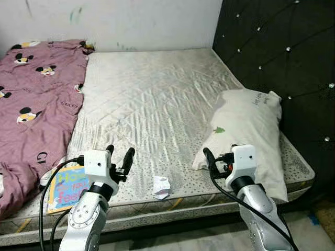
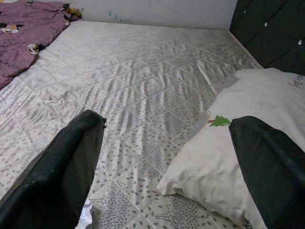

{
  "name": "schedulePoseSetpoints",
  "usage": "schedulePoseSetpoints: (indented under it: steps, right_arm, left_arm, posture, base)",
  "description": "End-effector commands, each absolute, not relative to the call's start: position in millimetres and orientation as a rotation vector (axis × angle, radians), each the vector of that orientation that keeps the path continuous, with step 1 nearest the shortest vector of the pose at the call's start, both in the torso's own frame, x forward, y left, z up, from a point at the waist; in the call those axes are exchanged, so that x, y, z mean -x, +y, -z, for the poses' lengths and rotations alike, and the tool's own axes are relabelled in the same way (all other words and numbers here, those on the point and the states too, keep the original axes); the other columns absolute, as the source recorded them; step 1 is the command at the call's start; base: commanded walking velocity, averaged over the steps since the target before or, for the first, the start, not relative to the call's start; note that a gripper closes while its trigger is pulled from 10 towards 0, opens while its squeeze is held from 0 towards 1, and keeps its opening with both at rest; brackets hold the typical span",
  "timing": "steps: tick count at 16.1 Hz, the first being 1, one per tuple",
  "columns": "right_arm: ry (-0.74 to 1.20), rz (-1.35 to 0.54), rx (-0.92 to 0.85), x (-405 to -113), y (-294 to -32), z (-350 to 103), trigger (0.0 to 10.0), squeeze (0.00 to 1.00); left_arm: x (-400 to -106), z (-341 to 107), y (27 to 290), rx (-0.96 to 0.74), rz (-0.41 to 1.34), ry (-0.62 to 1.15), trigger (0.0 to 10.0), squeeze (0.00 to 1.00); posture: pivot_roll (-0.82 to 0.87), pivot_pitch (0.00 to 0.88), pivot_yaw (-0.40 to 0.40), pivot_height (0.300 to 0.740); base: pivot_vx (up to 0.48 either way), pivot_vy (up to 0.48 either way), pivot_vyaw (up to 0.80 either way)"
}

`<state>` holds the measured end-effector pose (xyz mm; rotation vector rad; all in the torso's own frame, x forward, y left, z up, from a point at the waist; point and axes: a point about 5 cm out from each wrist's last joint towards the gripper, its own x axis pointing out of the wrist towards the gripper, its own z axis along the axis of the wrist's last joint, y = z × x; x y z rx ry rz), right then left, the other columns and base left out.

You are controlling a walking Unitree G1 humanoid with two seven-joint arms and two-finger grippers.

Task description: Clean up the room

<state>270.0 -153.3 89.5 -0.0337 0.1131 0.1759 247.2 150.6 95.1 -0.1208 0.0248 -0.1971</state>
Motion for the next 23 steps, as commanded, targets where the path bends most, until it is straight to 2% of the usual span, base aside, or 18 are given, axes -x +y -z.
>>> schedulePoseSetpoints:
  steps: [1, 4, 9, 18, 23]
  right_arm:
    - [0.109, -0.179, 0.045, -270.7, -153.6, -89.9, 10.0, 0.00]
    - [0.111, -0.178, 0.044, -270.9, -153.6, -89.3, 10.0, 0.00]
    - [0.114, -0.181, 0.042, -272.3, -153.6, -88.2, 10.0, 0.00]
    - [0.108, -0.177, 0.041, -275.6, -153.6, -89.8, 10.0, 0.00]
    - [0.106, -0.175, 0.040, -276.6, -153.5, -89.8, 10.0, 0.00]
  left_arm:
    - [-246.2, -96.2, 150.8, 0.109, 0.196, 0.025, 10.0, 0.00]
    - [-247.2, -96.1, 151.0, 0.115, 0.180, 0.026, 10.0, 0.00]
    - [-246.5, -97.0, 147.7, 0.131, 0.222, 0.022, 10.0, 0.00]
    - [-248.8, -98.5, 146.1, 0.122, 0.231, 0.018, 10.0, 0.00]
    - [-248.8, -98.2, 146.8, 0.126, 0.223, 0.021, 10.0, 0.00]
  posture:
    - [-0.03, 0.037, -0.052, 0.740]
    - [-0.03, 0.033, -0.055, 0.740]
    - [-0.02, 0.028, -0.055, 0.740]
    - [-0.03, 0.039, -0.054, 0.740]
    - [-0.03, 0.038, -0.053, 0.740]
  base:
    - [0.000, 0.000, 0.80]
    - [0.000, 0.000, 0.80]
    - [0.000, 0.000, 0.00]
    - [0.287, 0.000, 0.00]
    - [0.000, 0.000, 0.00]
